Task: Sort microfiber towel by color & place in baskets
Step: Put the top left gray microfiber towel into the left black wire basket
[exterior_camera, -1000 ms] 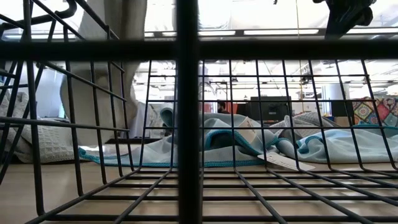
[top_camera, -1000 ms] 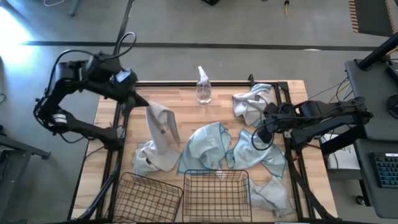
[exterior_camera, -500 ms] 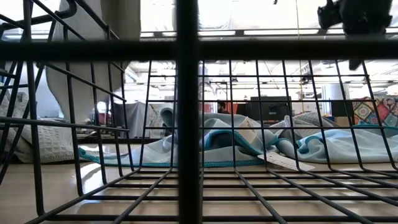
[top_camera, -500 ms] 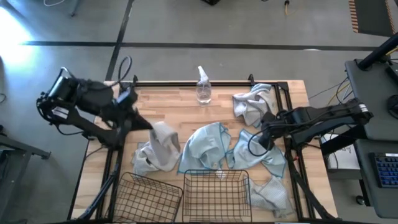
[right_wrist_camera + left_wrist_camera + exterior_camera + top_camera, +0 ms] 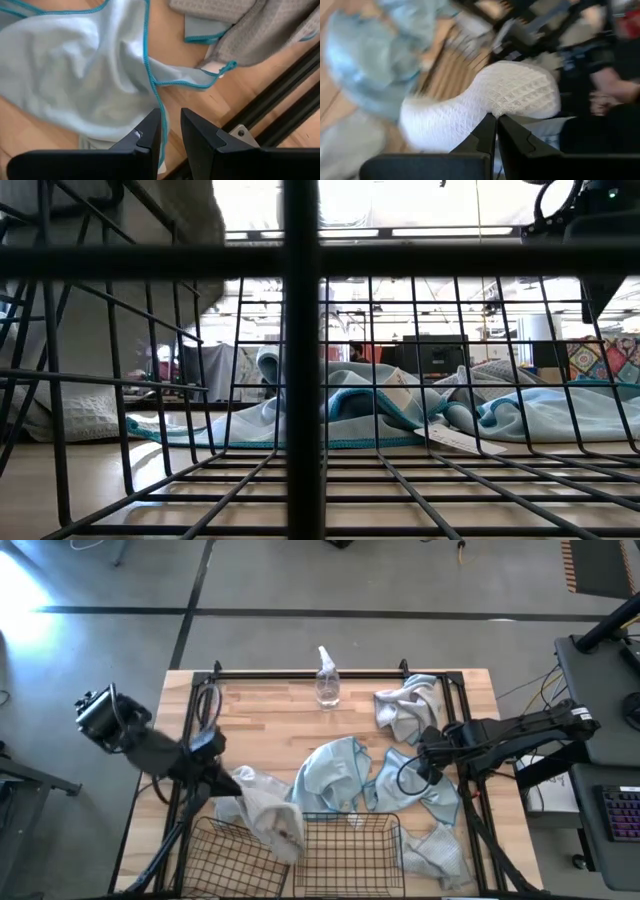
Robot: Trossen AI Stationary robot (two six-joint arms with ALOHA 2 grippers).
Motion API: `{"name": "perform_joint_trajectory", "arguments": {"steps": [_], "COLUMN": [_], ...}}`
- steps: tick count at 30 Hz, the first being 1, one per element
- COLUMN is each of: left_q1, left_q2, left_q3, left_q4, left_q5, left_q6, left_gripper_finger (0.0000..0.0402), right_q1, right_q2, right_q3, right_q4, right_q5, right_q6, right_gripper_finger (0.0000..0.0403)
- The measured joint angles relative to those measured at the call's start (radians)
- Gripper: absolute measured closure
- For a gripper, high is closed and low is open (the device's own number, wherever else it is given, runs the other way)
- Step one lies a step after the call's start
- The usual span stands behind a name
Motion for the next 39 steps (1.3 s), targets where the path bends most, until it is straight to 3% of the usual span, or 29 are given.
{"name": "perform_joint_trajectory", "arguments": {"steps": [5, 17, 25, 32, 39], "left_q1": [-0.116, -0.376, -0.481, -0.543, -0.562], "left_q2": [0.053, 0.161, 0.234, 0.306, 0.357], "left_q3": [0.053, 0.064, 0.062, 0.061, 0.060], "left_q4": [-0.174, -0.189, -0.188, -0.188, -0.189], "left_q5": [-0.082, -0.199, -0.191, -0.074, -0.055], "left_q6": [-0.229, -0.584, -0.770, -0.960, -1.036], "left_gripper_finger": [0.0401, 0.0401, 0.0401, 0.0401, 0.0402], "right_q1": [0.000, 0.000, 0.000, 0.000, 0.000], "right_q2": [0.000, 0.000, 0.000, 0.000, 0.000], "right_q3": [-0.006, -0.005, -0.004, -0.004, -0.004], "right_q4": [0.015, 0.019, 0.019, 0.020, 0.022], "right_q5": [-0.003, -0.003, -0.003, -0.003, -0.003], "right_q6": [-0.001, -0.014, -0.014, -0.021, -0.029], "right_gripper_finger": [0.0335, 0.0335, 0.0335, 0.0335, 0.0335]}}
